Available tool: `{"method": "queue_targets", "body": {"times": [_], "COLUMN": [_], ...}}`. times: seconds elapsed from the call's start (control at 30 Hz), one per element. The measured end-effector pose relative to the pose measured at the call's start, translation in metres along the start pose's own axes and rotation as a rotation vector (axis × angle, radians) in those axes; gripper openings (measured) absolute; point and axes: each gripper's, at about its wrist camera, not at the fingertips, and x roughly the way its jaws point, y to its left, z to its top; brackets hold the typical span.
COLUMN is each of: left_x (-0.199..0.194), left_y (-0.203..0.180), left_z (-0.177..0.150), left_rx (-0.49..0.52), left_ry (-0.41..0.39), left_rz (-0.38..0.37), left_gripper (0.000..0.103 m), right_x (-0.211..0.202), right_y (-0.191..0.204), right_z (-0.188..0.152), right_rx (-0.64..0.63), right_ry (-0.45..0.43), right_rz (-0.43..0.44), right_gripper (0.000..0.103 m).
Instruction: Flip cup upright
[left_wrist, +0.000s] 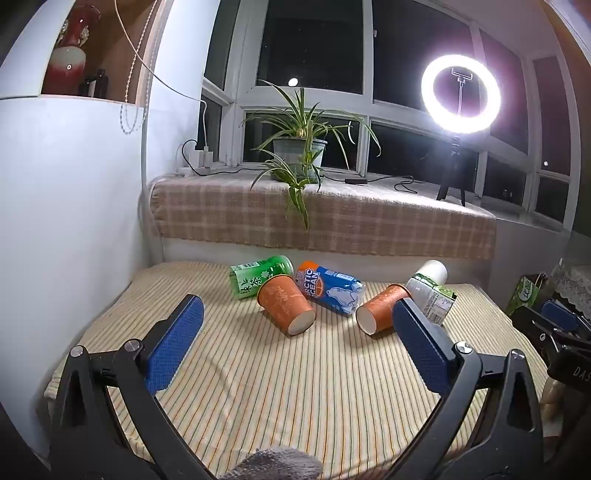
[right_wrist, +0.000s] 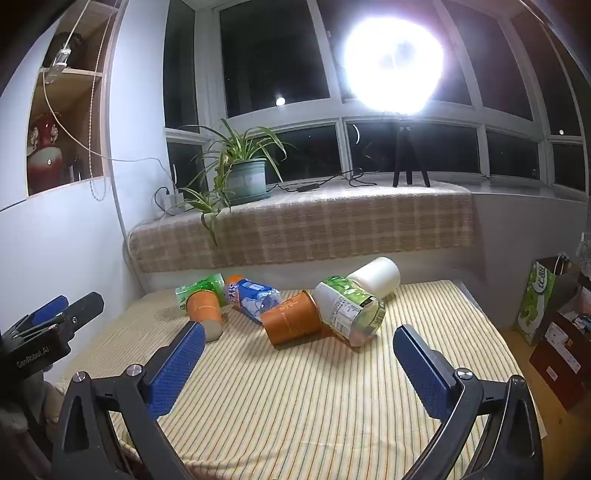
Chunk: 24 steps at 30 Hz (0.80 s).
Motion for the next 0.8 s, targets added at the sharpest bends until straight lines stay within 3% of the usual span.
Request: {"method": "queue_targets", "body": {"times": [0.8], "left_x": [0.0025], "left_y": [0.0028], "left_z": [-0.0015], "left_rx": [-0.012], "left_ry": [0.016], "left_rz": [-0.002], "left_gripper": [0.103], "right_x": [0.0034], "right_y": [-0.0043], "right_z": [-0.0032], "right_rx": [0.0], "right_ry": [0.005], "right_rz": [-0.007], "right_gripper": [0.103]}}
